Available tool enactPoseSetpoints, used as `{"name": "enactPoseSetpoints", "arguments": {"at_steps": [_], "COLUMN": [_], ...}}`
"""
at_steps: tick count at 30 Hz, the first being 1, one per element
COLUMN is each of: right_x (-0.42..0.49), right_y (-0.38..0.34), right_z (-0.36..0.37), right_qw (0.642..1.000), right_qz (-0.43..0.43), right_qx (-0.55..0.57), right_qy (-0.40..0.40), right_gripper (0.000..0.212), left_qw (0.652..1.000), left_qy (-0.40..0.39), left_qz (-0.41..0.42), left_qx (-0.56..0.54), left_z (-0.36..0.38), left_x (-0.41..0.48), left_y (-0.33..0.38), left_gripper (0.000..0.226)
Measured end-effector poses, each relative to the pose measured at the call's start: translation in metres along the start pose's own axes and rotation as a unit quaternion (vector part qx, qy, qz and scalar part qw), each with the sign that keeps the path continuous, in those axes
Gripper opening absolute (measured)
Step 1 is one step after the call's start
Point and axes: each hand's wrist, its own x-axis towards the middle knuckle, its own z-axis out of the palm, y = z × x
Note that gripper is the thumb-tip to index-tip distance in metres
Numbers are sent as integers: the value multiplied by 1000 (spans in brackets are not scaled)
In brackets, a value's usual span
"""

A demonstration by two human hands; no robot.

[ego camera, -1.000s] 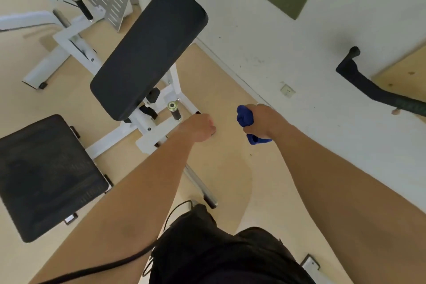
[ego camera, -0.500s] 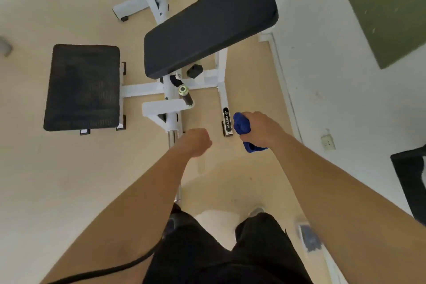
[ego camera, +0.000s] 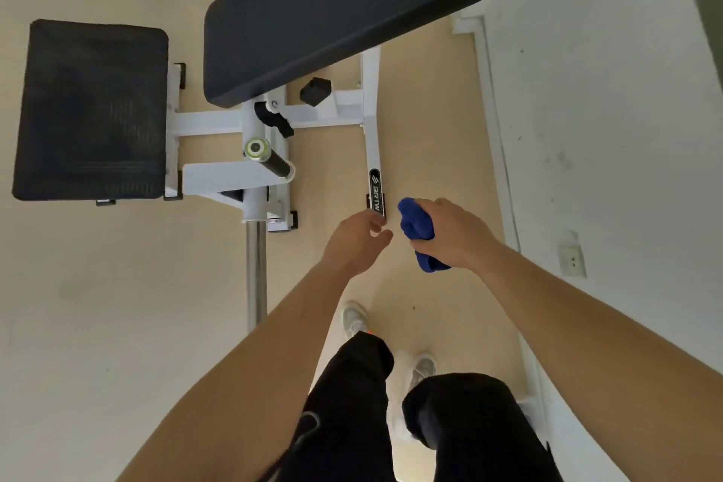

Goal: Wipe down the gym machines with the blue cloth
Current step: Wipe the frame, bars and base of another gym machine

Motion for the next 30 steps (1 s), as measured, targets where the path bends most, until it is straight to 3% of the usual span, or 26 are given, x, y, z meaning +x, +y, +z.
{"name": "enactPoseSetpoints", "arguments": {"at_steps": [8,14,24,26,30], "right_x": [156,282,477,504,535], "right_y": [101,185,282,292,300], "right_z": [81,158,256,269,288], "right_qw": [998,995,986,982,965], "right_qz": [-44,-84,-117,-136,-173], "right_qx": [38,55,116,132,198], "right_qy": [16,-25,-7,5,-2], "right_gripper": [47,53,8,15,52], "left_qw": [988,980,998,996,991], "left_qy": [-2,22,55,78,103], "left_qz": [12,-27,-2,27,51], "left_qx": [-152,-196,-43,21,73], "left_z": [80,143,176,178,190], "left_x": [151,279,466,490,516], "left_y": [-65,-136,-256,-277,-313], "left_gripper": [33,11,18,21,27]}}
